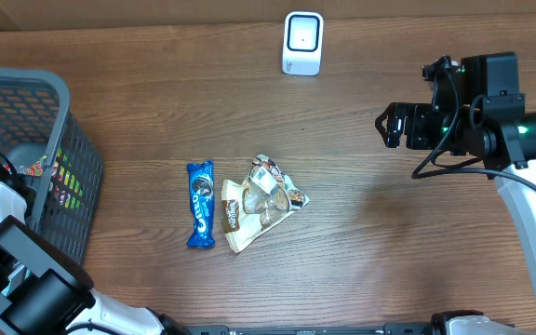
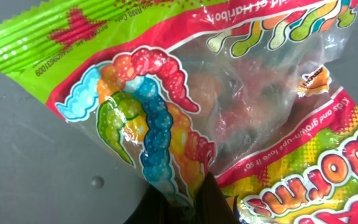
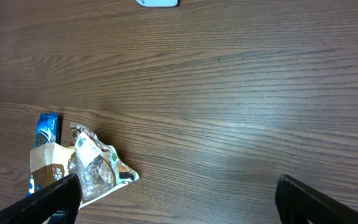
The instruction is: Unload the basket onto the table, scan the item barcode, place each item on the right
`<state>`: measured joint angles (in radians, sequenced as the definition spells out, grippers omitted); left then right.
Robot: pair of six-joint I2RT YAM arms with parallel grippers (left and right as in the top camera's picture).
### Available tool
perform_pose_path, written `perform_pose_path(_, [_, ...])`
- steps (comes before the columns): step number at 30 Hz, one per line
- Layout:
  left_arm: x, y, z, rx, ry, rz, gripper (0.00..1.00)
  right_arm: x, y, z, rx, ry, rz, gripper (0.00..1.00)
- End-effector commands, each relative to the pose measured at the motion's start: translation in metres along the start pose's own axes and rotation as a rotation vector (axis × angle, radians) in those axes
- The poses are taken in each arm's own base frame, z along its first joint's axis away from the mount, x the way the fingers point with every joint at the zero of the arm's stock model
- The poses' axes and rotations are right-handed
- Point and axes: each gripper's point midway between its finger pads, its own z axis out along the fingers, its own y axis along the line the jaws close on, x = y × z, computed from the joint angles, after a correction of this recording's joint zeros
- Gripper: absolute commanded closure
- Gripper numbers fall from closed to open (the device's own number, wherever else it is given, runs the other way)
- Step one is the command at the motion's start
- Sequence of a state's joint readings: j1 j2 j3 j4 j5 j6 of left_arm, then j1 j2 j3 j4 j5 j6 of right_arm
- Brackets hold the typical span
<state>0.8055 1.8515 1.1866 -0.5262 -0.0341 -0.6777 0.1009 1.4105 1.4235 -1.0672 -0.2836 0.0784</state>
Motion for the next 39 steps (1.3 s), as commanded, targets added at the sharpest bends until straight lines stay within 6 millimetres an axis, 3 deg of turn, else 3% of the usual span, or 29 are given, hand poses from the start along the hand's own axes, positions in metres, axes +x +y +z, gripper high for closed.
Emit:
perform_pose_path(1, [0.021,0.021,0.007,-0.078,0.077,0.042,0.96,0.001,0.002,0.001,-0.003,0.003,-0.003,0.00])
perform_pose_path(5, [0.013,0.012,-0.024,-0.065,0.092,0.100,0.96,0.001,0.002,0.001,-0.003,0.002,-0.004,0.00])
perform_pose_path(7, [0.003,0.004,-0.050,-0.046,0.079,0.124,0.96,0.001,0.002,0.001,-0.003,0.002,-0.004,0.00])
perform_pose_path(12, [-0.027,-0.016,-0.140,0.023,-0.020,0.183,0.96,0.001,0.002,0.001,-0.003,0.003,-0.003,0.00])
perform_pose_path(17, [-0.040,-0.024,-0.240,0.122,-0.171,0.198,0.96,0.001,0.002,0.001,-0.003,0.002,-0.003,0.00])
perform_pose_path(20, [-0.040,-0.025,-0.287,0.185,-0.272,0.226,0.96,0.001,0.002,0.001,-0.003,0.003,-0.003,0.00])
perform_pose_path(23, [-0.040,-0.019,-0.308,0.194,-0.335,0.219,0.95,0.001,0.002,0.001,-0.004,-0.001,-0.005,0.00])
perform_pose_path(24, [-0.040,-0.017,-0.309,0.185,-0.339,0.218,0.80,0.000,0.003,0.001,-0.004,-0.002,-0.005,0.00])
perform_pose_path(25, [-0.040,-0.015,-0.307,0.175,-0.338,0.218,0.54,0.000,0.003,0.001,-0.004,-0.003,-0.006,0.00])
perform_pose_path(26, [-0.040,-0.015,-0.302,0.164,-0.328,0.227,0.35,0.000,0.003,0.001,-0.004,-0.004,-0.006,0.00])
perform_pose_path(28, [-0.039,-0.015,-0.285,0.138,-0.290,0.242,0.14,0.000,0.003,0.001,-0.004,-0.005,-0.006,0.00])
perform_pose_path(31, [-0.036,-0.015,-0.248,0.085,-0.196,0.252,0.00,0.000,0.003,0.001,-0.004,-0.005,-0.006,0.00])
perform_pose_path(39, [-0.018,-0.012,-0.137,-0.071,0.096,0.324,0.00,0.001,0.002,0.001,-0.003,0.000,-0.004,0.00])
